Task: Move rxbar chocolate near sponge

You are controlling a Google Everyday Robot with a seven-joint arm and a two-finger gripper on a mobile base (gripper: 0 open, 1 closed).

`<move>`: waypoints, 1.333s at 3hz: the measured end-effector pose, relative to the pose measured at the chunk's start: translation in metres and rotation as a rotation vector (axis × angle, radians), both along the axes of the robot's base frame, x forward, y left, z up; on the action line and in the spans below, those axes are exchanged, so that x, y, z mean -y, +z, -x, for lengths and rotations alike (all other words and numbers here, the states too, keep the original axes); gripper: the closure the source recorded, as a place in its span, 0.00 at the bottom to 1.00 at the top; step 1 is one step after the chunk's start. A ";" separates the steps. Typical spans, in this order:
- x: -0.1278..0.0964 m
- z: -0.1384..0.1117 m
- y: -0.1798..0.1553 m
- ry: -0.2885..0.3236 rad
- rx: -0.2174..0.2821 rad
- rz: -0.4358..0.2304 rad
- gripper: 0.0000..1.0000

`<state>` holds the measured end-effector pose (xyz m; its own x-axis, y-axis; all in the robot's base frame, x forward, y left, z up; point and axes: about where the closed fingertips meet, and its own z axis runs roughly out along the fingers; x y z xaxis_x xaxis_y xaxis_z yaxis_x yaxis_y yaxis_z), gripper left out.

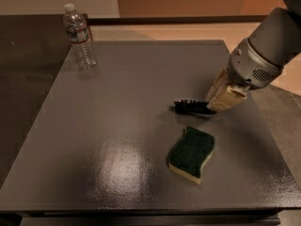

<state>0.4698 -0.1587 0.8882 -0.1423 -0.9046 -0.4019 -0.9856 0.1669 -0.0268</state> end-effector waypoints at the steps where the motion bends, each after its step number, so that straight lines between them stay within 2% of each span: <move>1: -0.003 0.009 -0.001 0.009 -0.005 -0.009 0.35; 2: -0.004 0.008 -0.001 0.009 -0.002 -0.008 0.12; 3: -0.005 0.008 -0.001 0.010 0.000 -0.008 0.00; 4: -0.005 0.008 -0.001 0.011 0.001 -0.008 0.00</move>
Offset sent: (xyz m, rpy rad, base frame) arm -0.0079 0.0028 -0.0013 0.0080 0.0044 0.0079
